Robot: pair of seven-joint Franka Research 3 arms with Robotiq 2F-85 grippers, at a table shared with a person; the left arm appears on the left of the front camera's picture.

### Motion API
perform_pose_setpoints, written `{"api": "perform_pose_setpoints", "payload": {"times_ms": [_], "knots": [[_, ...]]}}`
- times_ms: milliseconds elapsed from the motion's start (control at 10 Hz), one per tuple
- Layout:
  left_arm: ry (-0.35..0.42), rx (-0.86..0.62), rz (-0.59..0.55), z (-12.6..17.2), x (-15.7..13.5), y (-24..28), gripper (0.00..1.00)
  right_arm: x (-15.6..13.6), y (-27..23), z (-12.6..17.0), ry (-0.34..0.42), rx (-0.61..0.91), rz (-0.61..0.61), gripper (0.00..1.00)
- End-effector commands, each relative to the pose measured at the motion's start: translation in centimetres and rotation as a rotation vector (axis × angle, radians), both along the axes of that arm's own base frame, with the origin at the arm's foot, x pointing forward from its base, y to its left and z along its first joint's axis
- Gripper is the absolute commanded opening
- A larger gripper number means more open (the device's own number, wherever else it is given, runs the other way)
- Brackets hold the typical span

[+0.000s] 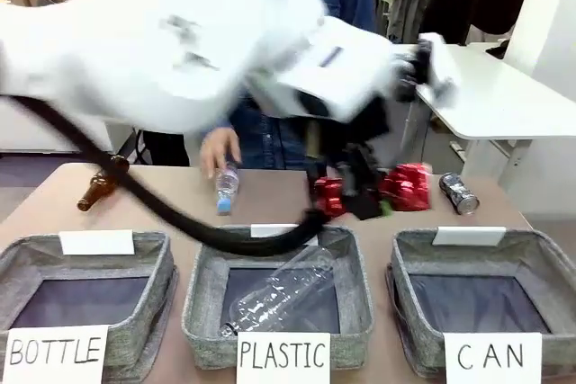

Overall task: Sort the can waste into the basket.
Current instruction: Pick up the can waste from the table and place it in the right Fabric basket.

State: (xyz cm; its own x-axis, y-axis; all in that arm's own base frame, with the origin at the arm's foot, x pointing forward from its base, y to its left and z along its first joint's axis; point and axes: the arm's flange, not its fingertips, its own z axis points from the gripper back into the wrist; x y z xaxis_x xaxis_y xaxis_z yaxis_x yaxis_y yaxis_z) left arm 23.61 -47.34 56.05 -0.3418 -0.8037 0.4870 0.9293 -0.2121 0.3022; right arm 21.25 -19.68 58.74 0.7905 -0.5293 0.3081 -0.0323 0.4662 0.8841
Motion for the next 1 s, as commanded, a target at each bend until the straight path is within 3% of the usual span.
{"api": "perform_pose_setpoints", "payload": {"times_ms": [0, 100, 400, 800, 900], "knots": [[-0.127, 0.003, -0.176, -1.7, 2.5, -6.9, 0.37, -2.9, -2.9, 0.2, -0.035, 0.005, -0.113, 1.00], [-0.098, -0.038, -0.242, -2.8, 3.0, -10.4, 0.37, 0.0, 0.0, 0.0, 0.000, 0.000, 0.000, 1.00], [0.003, -0.042, -0.355, -6.3, 3.2, -17.1, 0.37, 0.0, 0.0, 0.0, 0.000, 0.000, 0.000, 1.00], [0.002, -0.016, -0.369, -7.4, 3.4, -18.2, 0.37, 0.0, 0.0, 0.0, 0.000, 0.000, 0.000, 1.00], [0.004, -0.014, -0.390, -7.5, 3.4, -18.2, 0.68, 0.0, 0.0, 0.0, 0.000, 0.000, 0.000, 1.00]]}}
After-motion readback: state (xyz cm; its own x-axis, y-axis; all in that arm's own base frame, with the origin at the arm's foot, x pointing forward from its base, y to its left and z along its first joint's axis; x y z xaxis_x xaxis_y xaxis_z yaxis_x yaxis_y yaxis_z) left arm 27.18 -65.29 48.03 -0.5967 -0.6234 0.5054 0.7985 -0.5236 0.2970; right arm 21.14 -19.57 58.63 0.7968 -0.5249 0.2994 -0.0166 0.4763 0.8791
